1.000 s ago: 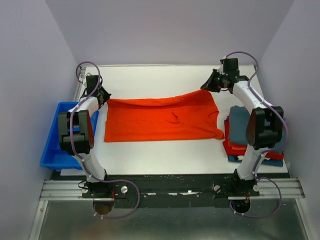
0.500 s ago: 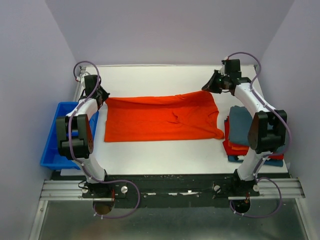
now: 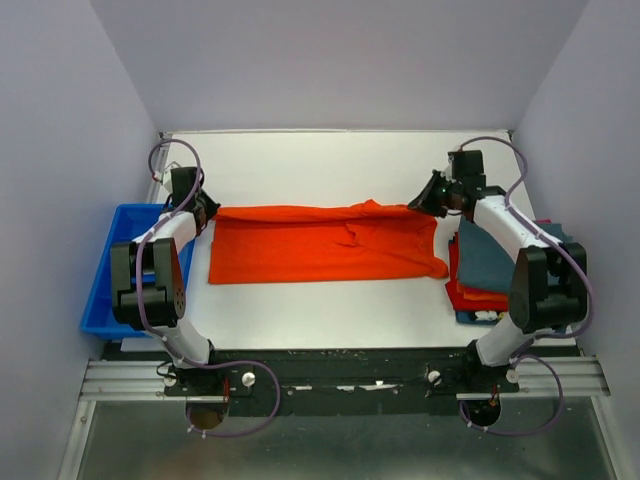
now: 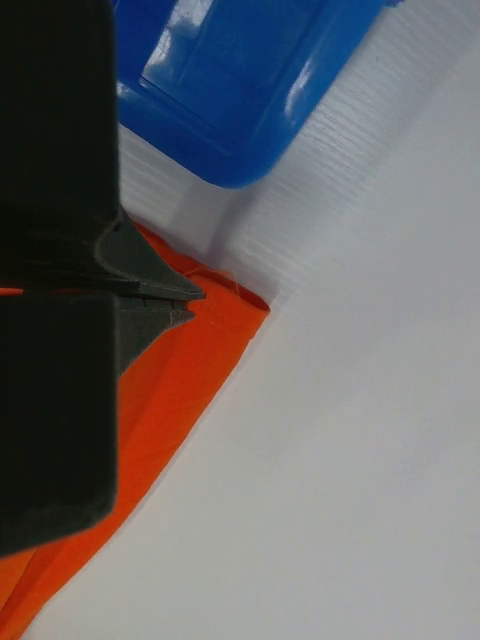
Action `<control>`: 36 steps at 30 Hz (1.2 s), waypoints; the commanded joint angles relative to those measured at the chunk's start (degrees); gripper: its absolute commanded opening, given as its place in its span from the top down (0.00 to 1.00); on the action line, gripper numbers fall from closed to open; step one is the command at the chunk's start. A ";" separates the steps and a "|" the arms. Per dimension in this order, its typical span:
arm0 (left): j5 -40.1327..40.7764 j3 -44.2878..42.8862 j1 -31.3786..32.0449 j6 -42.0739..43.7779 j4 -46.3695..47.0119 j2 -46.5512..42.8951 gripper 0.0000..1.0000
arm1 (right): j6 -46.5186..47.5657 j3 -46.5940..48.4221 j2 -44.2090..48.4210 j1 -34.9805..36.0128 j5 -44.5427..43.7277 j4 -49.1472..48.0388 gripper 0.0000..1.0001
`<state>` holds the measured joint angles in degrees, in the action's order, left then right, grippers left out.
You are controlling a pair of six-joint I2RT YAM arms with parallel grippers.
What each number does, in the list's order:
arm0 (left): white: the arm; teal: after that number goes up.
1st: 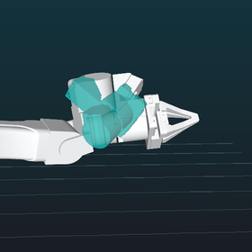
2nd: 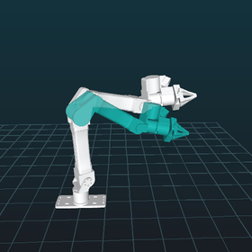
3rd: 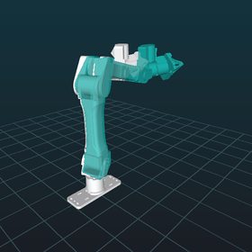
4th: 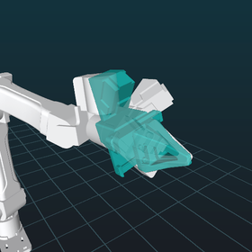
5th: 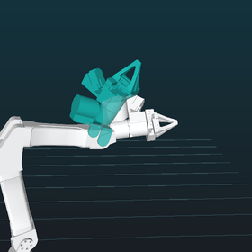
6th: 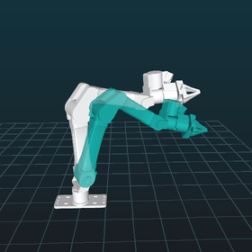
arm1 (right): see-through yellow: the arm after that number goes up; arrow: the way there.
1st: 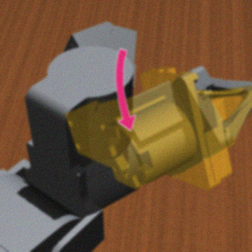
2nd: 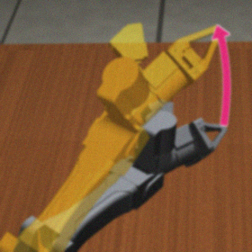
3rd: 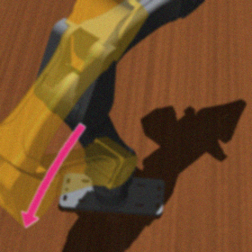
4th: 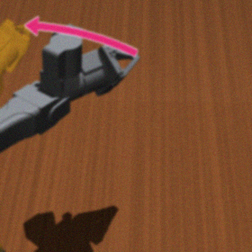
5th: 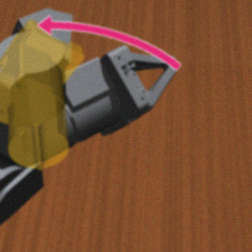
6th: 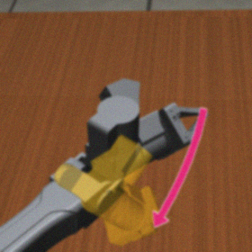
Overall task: Fold and stack the t-shirts
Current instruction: Fold the other side of the tshirt into a rectangle
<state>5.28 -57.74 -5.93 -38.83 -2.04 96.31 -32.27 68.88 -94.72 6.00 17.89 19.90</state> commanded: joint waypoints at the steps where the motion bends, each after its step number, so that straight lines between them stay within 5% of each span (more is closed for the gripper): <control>1: 2.62 5.08 -0.04 -1.51 1.69 -2.79 1.00 | -4.11 -9.97 5.41 0.06 -4.08 -5.65 0.99; 9: -0.34 12.11 0.13 -4.94 5.11 -1.66 0.94 | -9.83 -26.07 9.20 0.15 -6.55 -16.46 0.98; 11: -2.11 11.86 0.22 -4.42 4.95 -1.83 0.73 | -9.65 -26.34 9.29 0.15 -6.73 -17.17 0.81; 12: -2.29 11.60 0.22 -3.89 4.86 -2.44 0.55 | -9.13 -25.73 9.37 0.24 -6.90 -16.39 0.63; 16: 0.77 12.12 0.22 -3.54 4.24 -8.67 0.37 | -6.32 -22.22 12.00 1.90 -11.55 -11.73 0.40; 21: 4.83 10.10 0.92 -1.87 -0.15 -13.78 0.37 | -1.75 -17.92 14.04 8.83 -17.61 -10.76 0.40; 25: 4.83 8.35 4.34 -0.64 -1.03 -13.96 0.40 | 1.77 -10.37 7.03 13.76 -21.49 -8.13 0.43; 36: 0.70 1.06 10.50 -1.78 -0.50 -0.53 0.52 | 4.32 7.57 -11.53 16.24 -25.63 -0.92 0.43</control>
<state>7.68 -53.58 4.56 -40.51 -1.39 90.13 -30.33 71.90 -102.94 21.96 -4.45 14.06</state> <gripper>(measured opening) 0.484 0.573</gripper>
